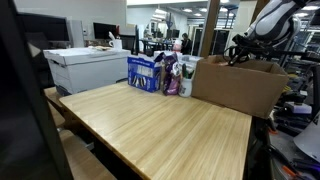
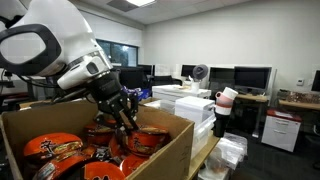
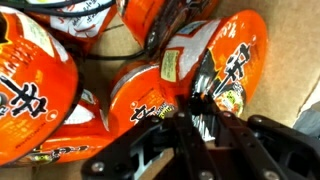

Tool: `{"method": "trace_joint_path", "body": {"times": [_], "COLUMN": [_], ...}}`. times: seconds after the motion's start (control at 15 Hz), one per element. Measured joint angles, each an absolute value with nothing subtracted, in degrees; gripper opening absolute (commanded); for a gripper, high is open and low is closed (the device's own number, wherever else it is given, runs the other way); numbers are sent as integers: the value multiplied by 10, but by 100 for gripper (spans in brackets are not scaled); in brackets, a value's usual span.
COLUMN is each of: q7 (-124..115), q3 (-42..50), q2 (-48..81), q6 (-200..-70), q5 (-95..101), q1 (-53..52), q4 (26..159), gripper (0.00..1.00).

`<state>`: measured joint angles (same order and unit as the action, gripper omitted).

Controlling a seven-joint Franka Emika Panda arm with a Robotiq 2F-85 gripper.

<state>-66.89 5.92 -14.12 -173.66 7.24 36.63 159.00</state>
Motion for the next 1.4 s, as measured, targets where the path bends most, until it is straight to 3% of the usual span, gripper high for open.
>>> {"method": "trace_joint_path", "body": {"times": [1.4], "q7": [-669], "q3": [4], "q2": [-218], "q6": [-1601], "q5": [85], "q1": [395], "q4": [1577], "gripper": [1]}}
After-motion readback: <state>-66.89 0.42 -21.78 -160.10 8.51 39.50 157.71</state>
